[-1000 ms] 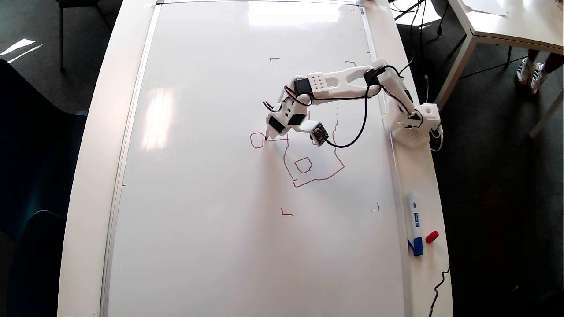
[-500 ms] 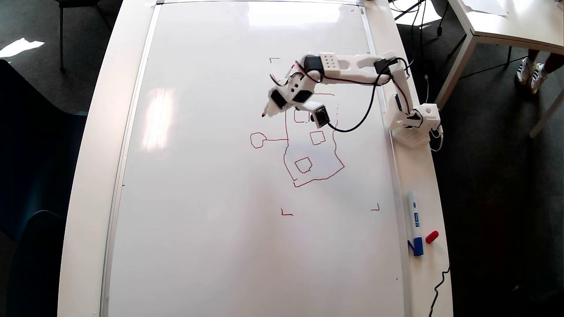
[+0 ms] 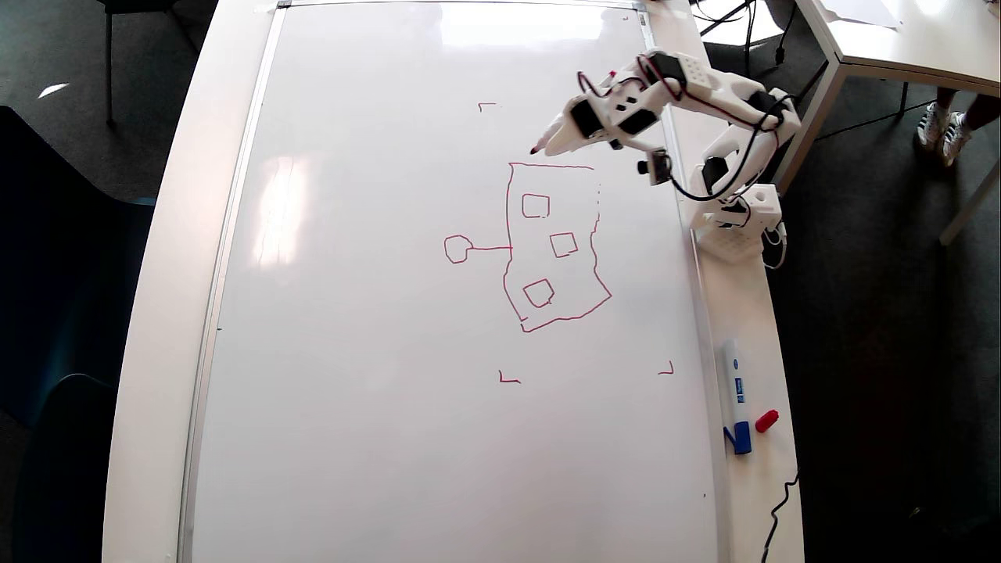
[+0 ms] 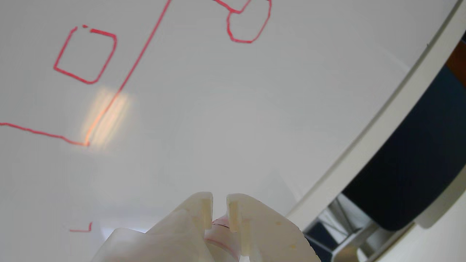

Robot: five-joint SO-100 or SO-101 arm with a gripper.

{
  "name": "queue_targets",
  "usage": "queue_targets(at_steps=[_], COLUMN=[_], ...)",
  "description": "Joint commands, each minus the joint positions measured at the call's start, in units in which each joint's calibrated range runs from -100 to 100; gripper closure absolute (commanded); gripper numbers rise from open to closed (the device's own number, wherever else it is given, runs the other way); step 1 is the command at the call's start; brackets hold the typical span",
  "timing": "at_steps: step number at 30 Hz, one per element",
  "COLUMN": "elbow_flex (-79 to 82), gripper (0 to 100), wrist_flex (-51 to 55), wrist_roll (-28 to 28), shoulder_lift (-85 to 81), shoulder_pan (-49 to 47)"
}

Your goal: Draw on a whiteboard a robot head using a pen attached to the gripper

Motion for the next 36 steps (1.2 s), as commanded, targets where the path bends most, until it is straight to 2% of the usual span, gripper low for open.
queue_targets(at_steps=[1,7,10,13,14,17,18,22,23,27,28,31,32,36], elbow_flex=[13.4,38.0,48.9,53.6,55.7,58.9,61.4,68.2,71.2,76.5,79.1,82.2,83.5,86.3], gripper=[99,99,99,99,99,99,99,99,99,99,99,99,99,99], wrist_flex=[-4.7,-25.2,-39.6,-49.0,-55.8,-66.2,-74.6,-92.2,-101.1,-117.9,-125.3,-135.3,-141.7,-152.4], wrist_roll=[-0.2,-1.1,-6.1,-9.0,-9.8,-9.8,-9.8,-9.9,-9.9,-9.9,-9.9,-9.9,-9.9,-9.8], shoulder_lift=[-18.2,-41.9,-53.6,-59.7,-62.5,-66.2,-68.2,-71.6,-71.9,-71.8,-71.8,-71.8,-71.8,-71.8], shoulder_pan=[1.9,4.5,6.8,7.8,8.0,8.0,7.8,7.6,7.5,6.1,5.0,3.6,2.7,-0.4])
